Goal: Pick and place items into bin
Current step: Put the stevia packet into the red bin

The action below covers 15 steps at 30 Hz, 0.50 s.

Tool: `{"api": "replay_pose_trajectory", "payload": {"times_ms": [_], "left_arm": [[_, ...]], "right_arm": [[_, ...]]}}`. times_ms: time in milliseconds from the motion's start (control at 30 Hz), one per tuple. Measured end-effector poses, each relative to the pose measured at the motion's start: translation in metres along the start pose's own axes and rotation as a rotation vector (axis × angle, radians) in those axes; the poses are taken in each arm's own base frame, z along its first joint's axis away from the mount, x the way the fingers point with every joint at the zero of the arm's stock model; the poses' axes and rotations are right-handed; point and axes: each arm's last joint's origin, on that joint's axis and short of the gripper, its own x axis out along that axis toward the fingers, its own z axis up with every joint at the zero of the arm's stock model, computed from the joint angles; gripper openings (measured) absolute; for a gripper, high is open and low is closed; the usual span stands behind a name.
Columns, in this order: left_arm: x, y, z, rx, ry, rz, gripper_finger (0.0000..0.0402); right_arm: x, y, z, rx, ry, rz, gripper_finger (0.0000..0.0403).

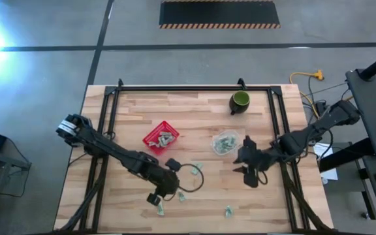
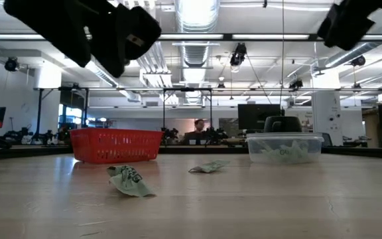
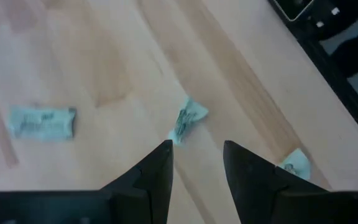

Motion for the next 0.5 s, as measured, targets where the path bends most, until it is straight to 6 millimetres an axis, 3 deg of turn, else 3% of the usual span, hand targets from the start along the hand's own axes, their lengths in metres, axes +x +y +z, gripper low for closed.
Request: {"api": "replay_pose_trajectory", "payload": {"times_ms": [233, 500], "left_arm": [[0.034, 0.003, 0.002, 0.033, -0.014, 0.011, 0.0125], [0.066, 0.004, -0.009, 0.053, 0.070, 0.003, 0.0125]], "right_arm": [[0.021, 0.005, -0.031, 0.073, 0.010, 0.057, 0.0132], [0.024, 0.009, -0.046, 0.104, 0.040, 0.072, 0.0134]]}}
